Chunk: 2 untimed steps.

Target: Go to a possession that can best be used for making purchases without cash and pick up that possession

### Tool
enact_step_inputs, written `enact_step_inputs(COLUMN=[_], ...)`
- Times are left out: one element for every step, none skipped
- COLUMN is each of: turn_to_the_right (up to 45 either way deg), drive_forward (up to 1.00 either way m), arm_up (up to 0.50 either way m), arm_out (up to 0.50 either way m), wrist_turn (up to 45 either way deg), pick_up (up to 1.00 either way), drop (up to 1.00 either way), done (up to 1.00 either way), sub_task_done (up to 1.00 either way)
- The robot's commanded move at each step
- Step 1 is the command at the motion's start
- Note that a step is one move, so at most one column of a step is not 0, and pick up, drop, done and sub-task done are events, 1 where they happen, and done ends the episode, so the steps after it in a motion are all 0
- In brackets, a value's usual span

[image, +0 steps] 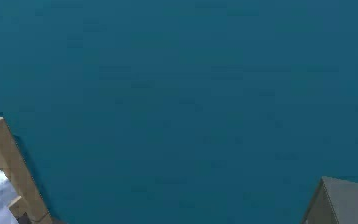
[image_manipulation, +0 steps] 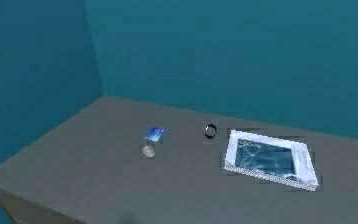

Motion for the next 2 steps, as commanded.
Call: enact_step_inputs(turn_to_the_right=[-3.0,21.0], drive_forward=[0.0,0.0], arm_up=[0.0,0.0], arm_out=[0.0,0.0], wrist_turn=[0.0,0.0], pick_up=[0.0,0.0], drop=[0.0,0.0], done=[0.0,0.0], sub_task_done=[0.0,0.0])
